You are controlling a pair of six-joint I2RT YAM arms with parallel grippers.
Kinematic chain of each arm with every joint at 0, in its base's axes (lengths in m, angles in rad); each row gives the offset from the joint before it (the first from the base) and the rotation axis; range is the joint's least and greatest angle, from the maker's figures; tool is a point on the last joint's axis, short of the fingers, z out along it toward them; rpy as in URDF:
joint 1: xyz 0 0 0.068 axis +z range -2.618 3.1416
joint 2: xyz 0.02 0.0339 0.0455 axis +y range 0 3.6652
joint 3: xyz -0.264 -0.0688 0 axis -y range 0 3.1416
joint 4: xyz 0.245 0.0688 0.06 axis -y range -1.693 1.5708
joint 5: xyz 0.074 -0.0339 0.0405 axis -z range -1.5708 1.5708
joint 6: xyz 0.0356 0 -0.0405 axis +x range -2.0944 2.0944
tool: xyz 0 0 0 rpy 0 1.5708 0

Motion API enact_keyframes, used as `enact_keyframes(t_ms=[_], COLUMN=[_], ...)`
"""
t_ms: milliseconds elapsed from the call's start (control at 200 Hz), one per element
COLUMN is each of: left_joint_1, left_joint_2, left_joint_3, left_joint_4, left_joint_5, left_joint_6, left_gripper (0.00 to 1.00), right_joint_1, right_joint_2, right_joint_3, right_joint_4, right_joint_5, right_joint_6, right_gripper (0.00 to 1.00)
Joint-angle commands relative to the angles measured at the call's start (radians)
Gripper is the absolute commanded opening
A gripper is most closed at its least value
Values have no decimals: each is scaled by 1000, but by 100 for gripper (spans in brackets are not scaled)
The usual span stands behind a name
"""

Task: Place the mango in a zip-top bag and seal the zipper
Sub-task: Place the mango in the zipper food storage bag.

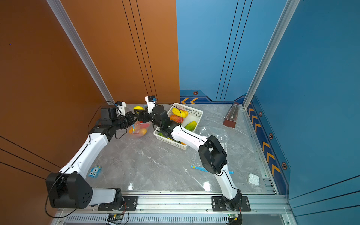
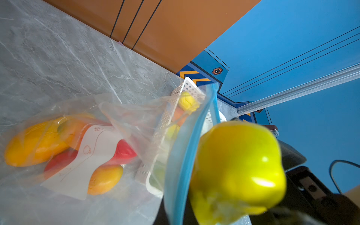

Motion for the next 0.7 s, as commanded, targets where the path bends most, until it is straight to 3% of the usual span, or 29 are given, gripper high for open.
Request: enact_keyframes(t_ms=[0,155,315,510,606,696], left_joint_1=[12,17,17,5,-4,-6], left_joint_2=[5,5,6,12,16,16], left_joint_3=[45,81,139,72,42,37], left_joint_4=[1,0,0,1,2,0], left_joint_5=[20,12,32,36,33,29], left_joint_6=[-9,-25,-20,17,37,41], left_gripper=[0,0,0,0,0,0], right_joint_1=[-19,-43,-93,-261,-295,-324], right_joint_2=[-40,-95,-249,-420,-391,-307], right_joint_3=[18,2,-145,-314,-330,-314], right_joint_4=[6,-24,-74,-455,-635,-724], right_joint_5=[3,-20,5,41,74,20], right_joint_6=[-4,-2,-19,-40,-146,-216], right_gripper=[75,67,73,78,79,79])
